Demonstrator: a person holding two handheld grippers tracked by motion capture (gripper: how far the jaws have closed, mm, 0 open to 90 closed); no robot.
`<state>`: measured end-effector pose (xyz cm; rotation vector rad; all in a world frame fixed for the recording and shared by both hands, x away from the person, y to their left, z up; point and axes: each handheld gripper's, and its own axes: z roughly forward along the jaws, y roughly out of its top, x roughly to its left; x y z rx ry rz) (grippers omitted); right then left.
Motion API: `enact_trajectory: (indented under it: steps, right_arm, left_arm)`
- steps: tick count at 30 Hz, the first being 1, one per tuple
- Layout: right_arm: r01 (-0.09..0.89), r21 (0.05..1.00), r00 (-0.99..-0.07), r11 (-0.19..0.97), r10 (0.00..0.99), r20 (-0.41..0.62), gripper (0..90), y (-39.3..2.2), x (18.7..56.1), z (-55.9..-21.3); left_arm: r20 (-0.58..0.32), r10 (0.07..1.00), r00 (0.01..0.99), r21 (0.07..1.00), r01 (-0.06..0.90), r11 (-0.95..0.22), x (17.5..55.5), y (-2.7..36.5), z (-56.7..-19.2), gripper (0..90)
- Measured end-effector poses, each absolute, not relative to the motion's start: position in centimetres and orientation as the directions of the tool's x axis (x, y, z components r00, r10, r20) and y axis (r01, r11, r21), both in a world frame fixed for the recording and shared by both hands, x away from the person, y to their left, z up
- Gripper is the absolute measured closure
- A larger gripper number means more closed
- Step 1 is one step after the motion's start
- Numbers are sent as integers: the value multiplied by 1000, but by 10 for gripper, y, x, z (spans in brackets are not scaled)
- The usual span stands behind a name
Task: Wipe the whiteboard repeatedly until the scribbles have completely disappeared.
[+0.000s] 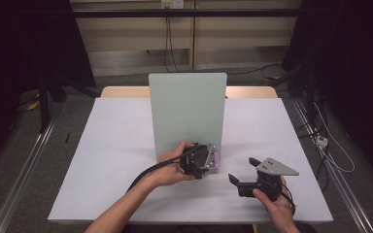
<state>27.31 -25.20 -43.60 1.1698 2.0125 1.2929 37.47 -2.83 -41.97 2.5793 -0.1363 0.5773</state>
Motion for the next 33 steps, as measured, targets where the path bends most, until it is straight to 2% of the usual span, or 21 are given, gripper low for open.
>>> enact_trajectory:
  steps: [7,9,15,17,27,31,32,33]
  right_arm:
    - [403,895,-523,191,851,54,67,-252,273,-436]
    - [403,895,-523,190,851,54,67,-252,273,-436]
    - [402,895,-523,191,851,53,67,-252,273,-436]
    - [402,896,-522,190,851,54,67,-252,273,-436]
    - [403,895,-523,192,851,53,66,-252,273,-436]
    - [403,895,-523,192,851,53,67,-252,273,-436]
    - [403,895,-523,192,850,53,67,-252,273,-436]
    - [403,895,-524,192,850,54,67,-252,273,-436]
  left_arm:
    - [465,129,876,536,-163,-828,386,-9,-385,412]
    - [461,134,877,540,-157,-827,388,-5,-382,412]
    - [393,68,917,495,-149,-856,386,-15,-399,411]
    - [398,41,917,462,-162,-872,384,-20,-404,412]
    - [266,10,964,379,-94,-921,387,-33,-415,411]
    - [244,-10,970,355,-98,-930,389,-39,-415,411]
    - [246,5,969,391,-95,-916,388,-39,-419,411]
    - [237,-6,971,367,-96,-925,389,-40,-417,411]
